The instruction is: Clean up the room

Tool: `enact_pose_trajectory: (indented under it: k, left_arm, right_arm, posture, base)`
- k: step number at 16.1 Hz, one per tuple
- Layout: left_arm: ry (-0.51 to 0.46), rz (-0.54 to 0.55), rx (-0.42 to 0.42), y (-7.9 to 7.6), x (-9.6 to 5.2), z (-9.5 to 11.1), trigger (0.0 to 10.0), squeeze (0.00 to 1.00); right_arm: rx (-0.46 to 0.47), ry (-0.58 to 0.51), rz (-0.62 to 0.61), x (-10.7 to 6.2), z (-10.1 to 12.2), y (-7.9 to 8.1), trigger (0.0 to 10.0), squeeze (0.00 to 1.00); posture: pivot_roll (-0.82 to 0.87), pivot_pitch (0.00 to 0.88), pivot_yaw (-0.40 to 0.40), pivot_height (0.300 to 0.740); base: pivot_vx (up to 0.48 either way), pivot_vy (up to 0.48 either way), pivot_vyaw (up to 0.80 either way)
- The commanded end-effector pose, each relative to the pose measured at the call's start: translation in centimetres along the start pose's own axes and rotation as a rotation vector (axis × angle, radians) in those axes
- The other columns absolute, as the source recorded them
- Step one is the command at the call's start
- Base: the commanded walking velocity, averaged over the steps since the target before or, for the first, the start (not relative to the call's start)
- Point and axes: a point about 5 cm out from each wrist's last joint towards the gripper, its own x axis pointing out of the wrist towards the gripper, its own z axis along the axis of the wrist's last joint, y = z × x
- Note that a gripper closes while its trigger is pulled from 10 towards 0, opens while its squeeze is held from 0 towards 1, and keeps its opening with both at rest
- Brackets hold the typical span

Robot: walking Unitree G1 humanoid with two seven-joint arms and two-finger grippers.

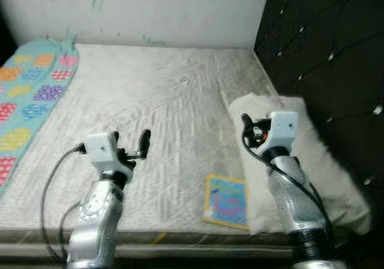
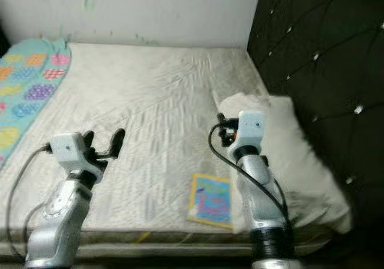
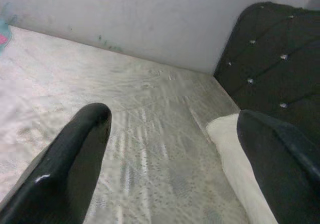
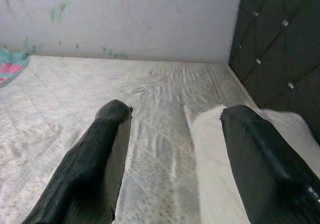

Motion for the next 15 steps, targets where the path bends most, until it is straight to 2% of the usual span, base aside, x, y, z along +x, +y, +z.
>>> enact_pose_trajectory:
  k: [1,15]
  left_arm:
    - [-0.003,0.010,0.015,0.41,0.03,0.28,10.0,0.00]
    - [-0.010,0.007,0.024,0.32,0.26,0.35,10.0,0.00]
  right_arm:
    - [0.006,-0.020,0.006,0.17,0.50,0.23,10.0,0.00]
    - [-0.016,-0.013,0.015,0.05,0.18,0.46,10.0,0.00]
  posture:
    - [-0.07,0.000,-0.019,0.740]
    - [-0.07,0.000,-0.016,0.740]
  base:
    - [0.000,0.480,0.00]
    - [0.000,0.480,0.00]
